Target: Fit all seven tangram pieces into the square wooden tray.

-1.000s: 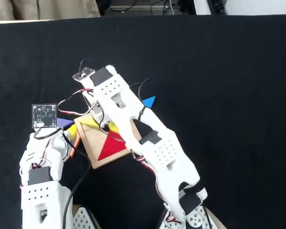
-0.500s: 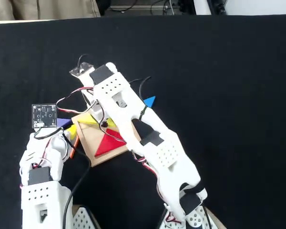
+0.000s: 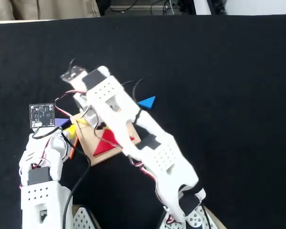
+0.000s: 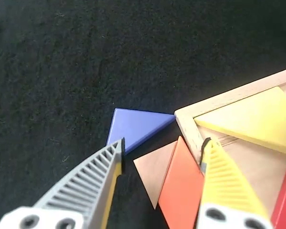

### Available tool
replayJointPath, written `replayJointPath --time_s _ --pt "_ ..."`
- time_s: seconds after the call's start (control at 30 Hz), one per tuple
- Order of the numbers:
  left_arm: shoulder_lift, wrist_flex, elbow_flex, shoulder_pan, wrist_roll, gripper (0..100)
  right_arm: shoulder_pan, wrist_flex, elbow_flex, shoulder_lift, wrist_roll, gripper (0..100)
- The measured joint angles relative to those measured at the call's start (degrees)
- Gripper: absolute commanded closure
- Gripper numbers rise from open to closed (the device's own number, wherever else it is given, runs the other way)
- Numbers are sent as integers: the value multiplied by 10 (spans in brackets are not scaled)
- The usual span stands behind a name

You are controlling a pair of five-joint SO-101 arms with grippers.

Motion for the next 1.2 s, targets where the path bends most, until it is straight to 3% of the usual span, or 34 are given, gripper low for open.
replayJointPath --time_s 0.17,0.47,0.87,1.2 --pt "0 0 0 -1 0 733 -1 0 1 -6 0 987" --pt "0 0 0 0 -2 733 113 -19 1 -14 63 988" --pt "0 0 0 0 -2 733 111 -41 1 60 73 988" --pt "0 0 0 0 -2 733 40 -16 1 60 56 988"
